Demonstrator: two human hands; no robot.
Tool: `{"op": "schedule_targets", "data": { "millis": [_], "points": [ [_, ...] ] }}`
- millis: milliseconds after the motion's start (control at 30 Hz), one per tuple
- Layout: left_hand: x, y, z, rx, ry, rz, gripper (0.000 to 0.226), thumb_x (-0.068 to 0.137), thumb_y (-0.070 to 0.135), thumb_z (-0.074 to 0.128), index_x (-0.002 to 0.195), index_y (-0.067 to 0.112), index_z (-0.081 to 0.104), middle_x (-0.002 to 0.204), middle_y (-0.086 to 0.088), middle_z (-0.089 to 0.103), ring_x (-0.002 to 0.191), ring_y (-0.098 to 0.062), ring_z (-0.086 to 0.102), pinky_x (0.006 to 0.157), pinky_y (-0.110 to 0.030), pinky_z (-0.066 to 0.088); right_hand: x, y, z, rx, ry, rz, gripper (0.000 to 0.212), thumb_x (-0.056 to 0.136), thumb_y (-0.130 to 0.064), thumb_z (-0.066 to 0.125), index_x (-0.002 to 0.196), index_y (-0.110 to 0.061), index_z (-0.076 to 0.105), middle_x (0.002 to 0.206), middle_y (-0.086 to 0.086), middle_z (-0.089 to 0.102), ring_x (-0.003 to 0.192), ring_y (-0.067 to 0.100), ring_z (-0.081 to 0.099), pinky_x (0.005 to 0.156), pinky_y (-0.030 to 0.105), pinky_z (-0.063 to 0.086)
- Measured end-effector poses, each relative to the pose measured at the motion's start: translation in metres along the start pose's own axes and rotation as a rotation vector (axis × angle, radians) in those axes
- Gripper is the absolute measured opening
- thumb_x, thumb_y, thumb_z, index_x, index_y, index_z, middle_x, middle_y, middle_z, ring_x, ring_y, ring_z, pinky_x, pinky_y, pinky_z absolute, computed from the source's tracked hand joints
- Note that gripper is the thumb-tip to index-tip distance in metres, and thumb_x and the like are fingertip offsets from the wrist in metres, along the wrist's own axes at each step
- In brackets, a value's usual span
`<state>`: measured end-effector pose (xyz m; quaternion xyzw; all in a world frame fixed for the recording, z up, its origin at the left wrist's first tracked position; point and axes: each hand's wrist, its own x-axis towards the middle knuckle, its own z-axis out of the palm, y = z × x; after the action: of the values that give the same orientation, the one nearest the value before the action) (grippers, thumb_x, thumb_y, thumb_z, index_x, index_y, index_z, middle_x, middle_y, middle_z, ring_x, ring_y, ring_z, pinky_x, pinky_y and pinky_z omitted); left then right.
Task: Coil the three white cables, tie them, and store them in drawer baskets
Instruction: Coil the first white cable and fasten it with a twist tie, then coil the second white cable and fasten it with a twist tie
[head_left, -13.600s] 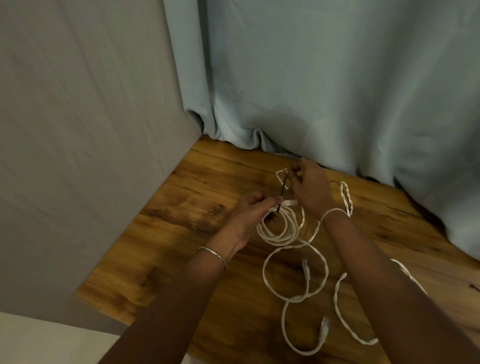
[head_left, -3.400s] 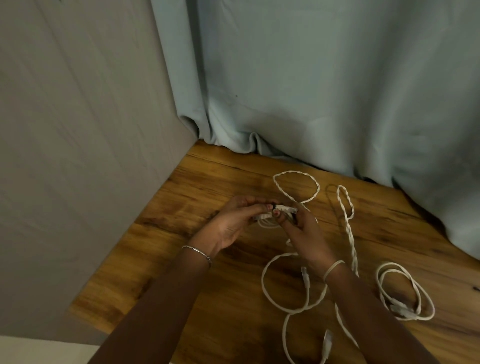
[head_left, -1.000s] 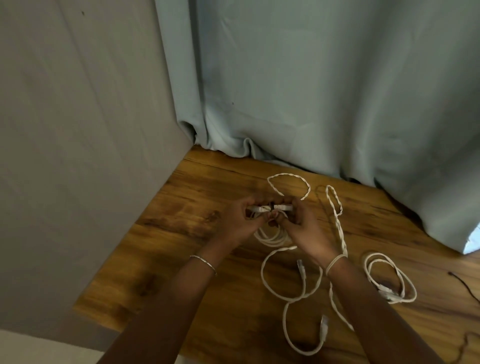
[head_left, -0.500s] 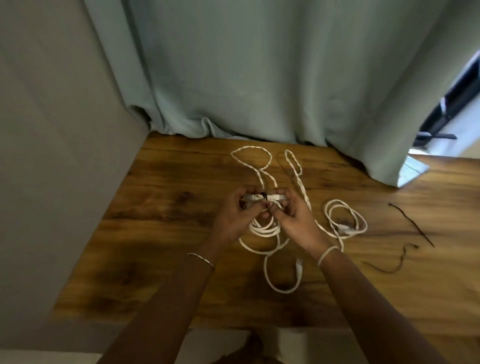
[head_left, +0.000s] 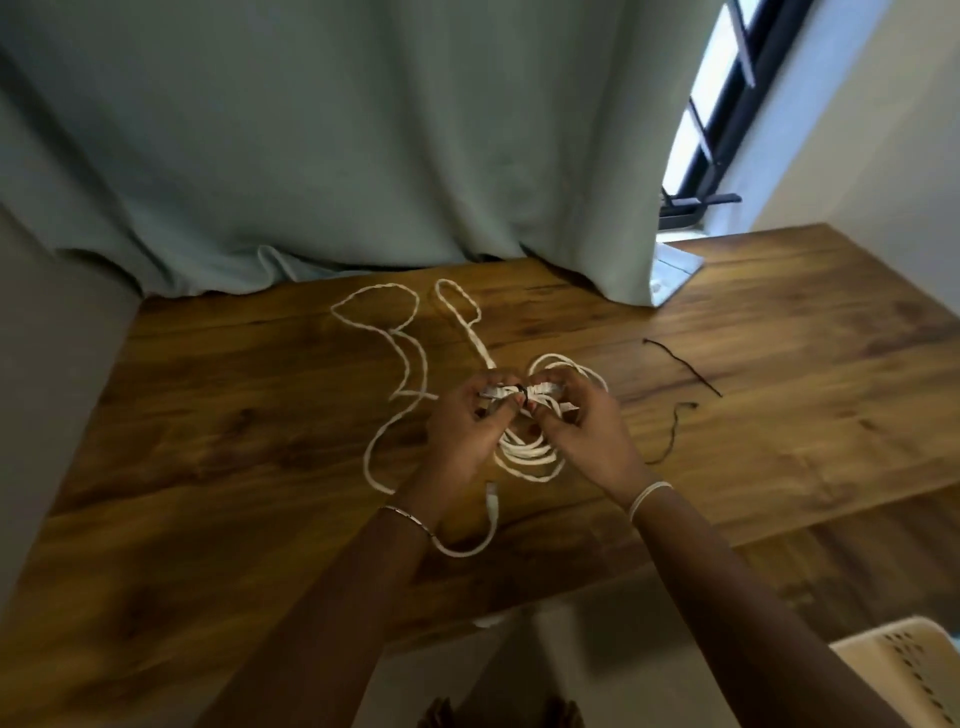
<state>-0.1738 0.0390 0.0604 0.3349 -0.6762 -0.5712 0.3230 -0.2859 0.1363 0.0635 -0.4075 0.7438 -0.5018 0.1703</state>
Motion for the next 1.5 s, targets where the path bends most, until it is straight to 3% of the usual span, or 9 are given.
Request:
{"op": "schedule_targets", "data": {
  "millis": [167,300,400,533,633,733,900,1100,1500],
  "points": [
    [0.005,0.007,0.076,0.032,-0.138,0.003,0.023,0.082,0.011,0.071,0.087,0.032,0.065,0.093,0.002,0.07,0.082,-0.012,0.068,0.073,-0.032,0.055,-0.008,0.039,-0.061,0.025,0.097,0.11,0.027,0.083,-0.011,0.067,0.109,-0.016,0.063,0.097,0.0,0.07,0.087,0.013,0.068,0.076,0.045,0.058],
    [0.005,0.016,0.141,-0.048,-0.324,-0.068,0.027,0.085,0.001,0.066,0.109,0.012,0.066,0.096,0.009,0.065,0.079,0.0,0.063,0.073,-0.016,0.053,-0.02,0.073,-0.117,0.05,0.206,0.19,0.022,0.085,-0.005,0.065,0.102,-0.018,0.062,0.098,0.002,0.069,0.084,0.01,0.067,0.07,0.034,0.058],
    [0.007,0.019,0.182,-0.05,-0.408,-0.131,0.035,0.085,0.002,0.066,0.119,0.008,0.06,0.108,0.0,0.064,0.094,-0.008,0.06,0.085,-0.022,0.052,-0.028,0.095,-0.151,0.094,0.259,0.266,0.02,0.088,-0.006,0.062,0.105,-0.017,0.061,0.101,0.006,0.067,0.074,0.014,0.071,0.067,0.036,0.058],
    [0.007,0.017,0.234,-0.169,-0.442,-0.317,0.028,0.086,0.001,0.064,0.11,0.014,0.059,0.106,-0.009,0.065,0.09,-0.021,0.064,0.087,-0.043,0.052,-0.033,0.122,-0.186,0.117,0.343,0.31,0.021,0.088,-0.004,0.061,0.102,-0.02,0.061,0.096,0.001,0.066,0.074,0.017,0.072,0.07,0.038,0.059],
    [0.006,0.012,0.265,-0.195,-0.474,-0.38,0.027,0.089,0.003,0.06,0.115,0.007,0.057,0.114,-0.011,0.065,0.097,-0.023,0.063,0.084,-0.04,0.054,-0.034,0.141,-0.208,0.145,0.386,0.354,0.021,0.089,-0.004,0.062,0.102,-0.02,0.061,0.093,-0.003,0.065,0.073,0.017,0.072,0.068,0.034,0.058],
    [0.002,0.01,0.285,-0.193,-0.526,-0.401,0.026,0.091,0.002,0.057,0.117,0.005,0.056,0.107,-0.007,0.066,0.094,-0.02,0.065,0.084,-0.035,0.054,-0.03,0.164,-0.226,0.112,0.427,0.388,0.021,0.087,-0.007,0.064,0.103,-0.021,0.061,0.098,-0.002,0.067,0.079,0.018,0.071,0.072,0.035,0.058],
    [0.004,0.003,0.305,-0.101,-0.555,-0.45,0.025,0.092,0.012,0.06,0.115,0.018,0.057,0.122,-0.005,0.062,0.112,-0.021,0.061,0.094,-0.037,0.051,-0.022,0.187,-0.243,0.005,0.487,0.409,0.021,0.088,-0.01,0.063,0.101,-0.027,0.059,0.094,-0.006,0.066,0.077,0.012,0.068,0.068,0.023,0.054],
    [0.012,-0.007,0.319,-0.075,-0.545,-0.478,0.026,0.092,0.013,0.06,0.117,0.019,0.057,0.12,-0.003,0.063,0.111,-0.017,0.062,0.09,-0.03,0.053,-0.015,0.205,-0.246,-0.161,0.503,0.448,0.026,0.086,-0.021,0.064,0.11,-0.027,0.06,0.101,-0.004,0.069,0.096,0.02,0.063,0.085,0.038,0.051],
    [0.014,-0.001,0.317,-0.057,-0.56,-0.446,0.032,0.093,0.013,0.057,0.126,0.013,0.055,0.118,-0.005,0.063,0.106,-0.016,0.061,0.085,-0.027,0.051,-0.007,0.208,-0.249,-0.361,0.496,0.482,0.031,0.088,-0.029,0.063,0.118,-0.025,0.062,0.127,0.007,0.053,0.121,0.028,0.042,0.1,0.034,0.032]
  ]
}}
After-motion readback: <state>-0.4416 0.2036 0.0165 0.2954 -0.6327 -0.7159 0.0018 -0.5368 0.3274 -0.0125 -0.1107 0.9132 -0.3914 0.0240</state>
